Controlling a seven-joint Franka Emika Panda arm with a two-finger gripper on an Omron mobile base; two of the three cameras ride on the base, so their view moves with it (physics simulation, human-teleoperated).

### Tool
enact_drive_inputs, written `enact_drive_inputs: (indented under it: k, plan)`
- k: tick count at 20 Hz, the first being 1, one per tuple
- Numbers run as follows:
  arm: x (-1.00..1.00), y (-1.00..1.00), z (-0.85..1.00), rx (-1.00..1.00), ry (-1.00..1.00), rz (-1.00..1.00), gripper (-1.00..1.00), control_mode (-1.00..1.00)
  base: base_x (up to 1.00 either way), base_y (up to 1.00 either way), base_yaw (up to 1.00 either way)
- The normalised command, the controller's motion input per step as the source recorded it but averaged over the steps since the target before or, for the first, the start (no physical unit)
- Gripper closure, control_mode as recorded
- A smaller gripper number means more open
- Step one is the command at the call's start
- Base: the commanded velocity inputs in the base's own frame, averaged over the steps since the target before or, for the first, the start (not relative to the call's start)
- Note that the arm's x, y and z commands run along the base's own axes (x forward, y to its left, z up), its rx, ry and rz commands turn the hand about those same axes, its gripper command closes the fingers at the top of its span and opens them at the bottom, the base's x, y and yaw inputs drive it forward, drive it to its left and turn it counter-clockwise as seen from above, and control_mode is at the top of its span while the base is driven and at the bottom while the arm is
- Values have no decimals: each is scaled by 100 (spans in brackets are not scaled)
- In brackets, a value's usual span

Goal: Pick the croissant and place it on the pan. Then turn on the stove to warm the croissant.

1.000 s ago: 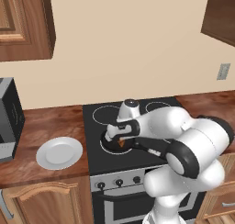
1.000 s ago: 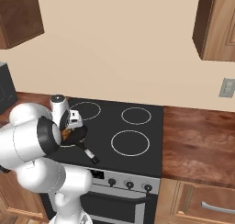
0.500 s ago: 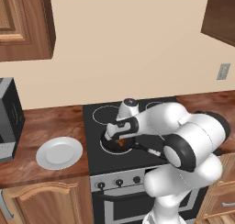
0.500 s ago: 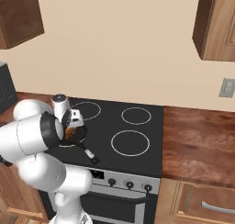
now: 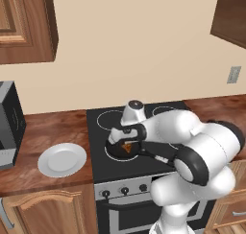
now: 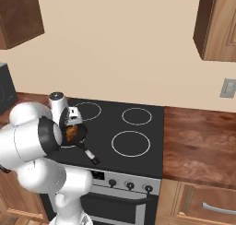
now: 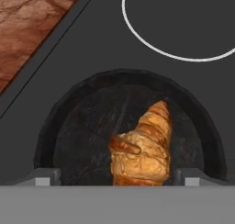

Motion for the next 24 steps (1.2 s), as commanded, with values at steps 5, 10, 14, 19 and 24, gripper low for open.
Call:
enact_drive_inputs:
  k: [5,10,14,19,24]
  plan:
    - [-68,51,53,-3,-29,0,-100,-100,0,0,0]
    - [-84,56,38,-2,-33,0,-100,-100,0,0,0]
    - [-100,52,28,0,-36,0,-100,-100,0,0,0]
    - [-100,54,8,-1,-35,1,-100,-100,0,0,0]
    - [-100,42,0,-3,-39,0,-100,-100,0,0,0]
